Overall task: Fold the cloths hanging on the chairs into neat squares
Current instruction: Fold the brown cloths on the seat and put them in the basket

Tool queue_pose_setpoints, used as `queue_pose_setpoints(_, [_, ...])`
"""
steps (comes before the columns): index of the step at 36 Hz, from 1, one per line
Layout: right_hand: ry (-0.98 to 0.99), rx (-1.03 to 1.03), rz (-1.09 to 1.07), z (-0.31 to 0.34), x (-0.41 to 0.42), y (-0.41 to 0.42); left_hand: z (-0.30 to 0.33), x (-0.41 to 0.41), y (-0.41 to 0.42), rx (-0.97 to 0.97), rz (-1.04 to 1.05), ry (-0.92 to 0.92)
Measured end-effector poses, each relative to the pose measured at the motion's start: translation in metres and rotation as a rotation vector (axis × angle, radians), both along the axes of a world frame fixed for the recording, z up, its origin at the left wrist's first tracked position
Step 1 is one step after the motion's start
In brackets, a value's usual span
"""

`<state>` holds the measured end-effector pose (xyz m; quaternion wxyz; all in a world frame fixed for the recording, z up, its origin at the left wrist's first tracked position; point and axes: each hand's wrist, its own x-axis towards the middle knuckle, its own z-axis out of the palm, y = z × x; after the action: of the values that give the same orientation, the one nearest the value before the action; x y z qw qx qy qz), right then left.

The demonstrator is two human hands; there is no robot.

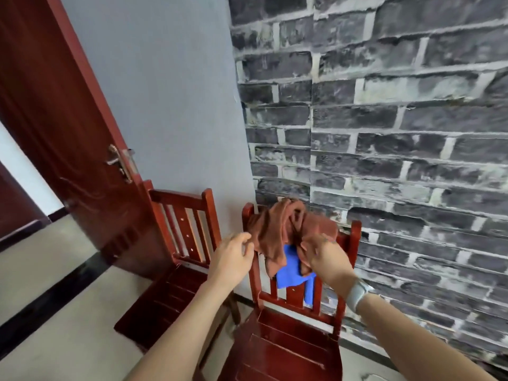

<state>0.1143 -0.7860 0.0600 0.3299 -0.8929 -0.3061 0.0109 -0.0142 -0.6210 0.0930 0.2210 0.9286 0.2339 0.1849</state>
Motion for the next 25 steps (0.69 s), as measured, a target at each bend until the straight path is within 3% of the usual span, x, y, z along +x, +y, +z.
queue_pose_setpoints(6, [-0.053, -0.066, -0.133, -0.01, 0.05, 0.038, -0.025, 0.076, 0.029, -0.112, -0.063, 0.067])
queue_pose_setpoints(12, [-0.001, -0.183, -0.255, -0.024, 0.068, 0.051, -0.046, 0.129, 0.04, -0.004, -0.099, 0.106])
queue_pose_setpoints(18, [0.103, -0.213, -0.224, -0.034, 0.071, 0.047, -0.061, 0.176, 0.053, 0.143, -0.106, 0.246])
queue_pose_setpoints(22, [0.093, -0.218, -0.251, -0.029, 0.073, 0.046, -0.047, 0.188, 0.071, 0.032, -0.135, 0.137])
queue_pose_setpoints(25, [0.088, -0.141, -0.285, -0.018, 0.075, 0.048, -0.025, 0.197, 0.092, -0.182, -0.184, 0.02])
